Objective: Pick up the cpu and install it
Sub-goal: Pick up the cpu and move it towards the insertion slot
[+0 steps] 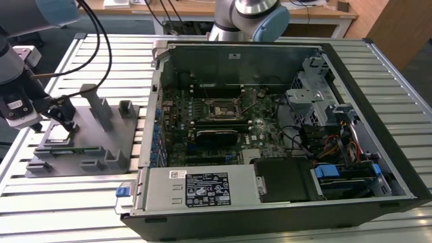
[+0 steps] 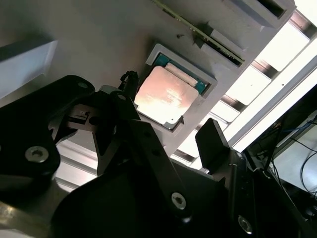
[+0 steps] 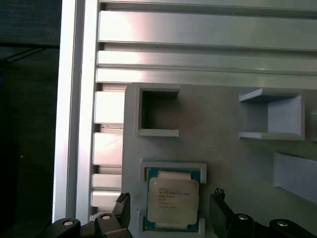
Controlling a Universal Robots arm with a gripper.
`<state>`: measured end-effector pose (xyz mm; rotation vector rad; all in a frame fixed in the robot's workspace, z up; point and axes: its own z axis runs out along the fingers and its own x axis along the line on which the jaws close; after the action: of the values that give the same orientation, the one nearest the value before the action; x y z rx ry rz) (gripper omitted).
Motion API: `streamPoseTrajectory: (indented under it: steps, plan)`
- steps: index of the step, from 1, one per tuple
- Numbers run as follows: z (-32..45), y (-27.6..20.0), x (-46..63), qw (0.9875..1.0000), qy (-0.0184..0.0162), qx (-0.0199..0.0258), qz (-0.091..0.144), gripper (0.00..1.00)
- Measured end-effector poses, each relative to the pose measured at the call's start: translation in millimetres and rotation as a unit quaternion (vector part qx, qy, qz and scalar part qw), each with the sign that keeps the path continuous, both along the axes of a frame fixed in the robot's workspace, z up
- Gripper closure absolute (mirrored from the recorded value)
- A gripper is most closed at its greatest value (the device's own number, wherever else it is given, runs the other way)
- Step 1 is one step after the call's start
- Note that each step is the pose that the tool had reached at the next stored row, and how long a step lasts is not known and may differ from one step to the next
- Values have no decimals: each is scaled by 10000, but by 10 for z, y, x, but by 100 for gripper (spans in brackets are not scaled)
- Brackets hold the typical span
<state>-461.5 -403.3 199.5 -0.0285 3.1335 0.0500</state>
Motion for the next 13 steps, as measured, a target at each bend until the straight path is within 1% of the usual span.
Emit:
streamPoseTrajectory:
  steps: [6,13]
  plan:
    - [-55,0,0,10000,0,0,-81,27]
    - [-118,2,1,9999,0,-1,-112,27]
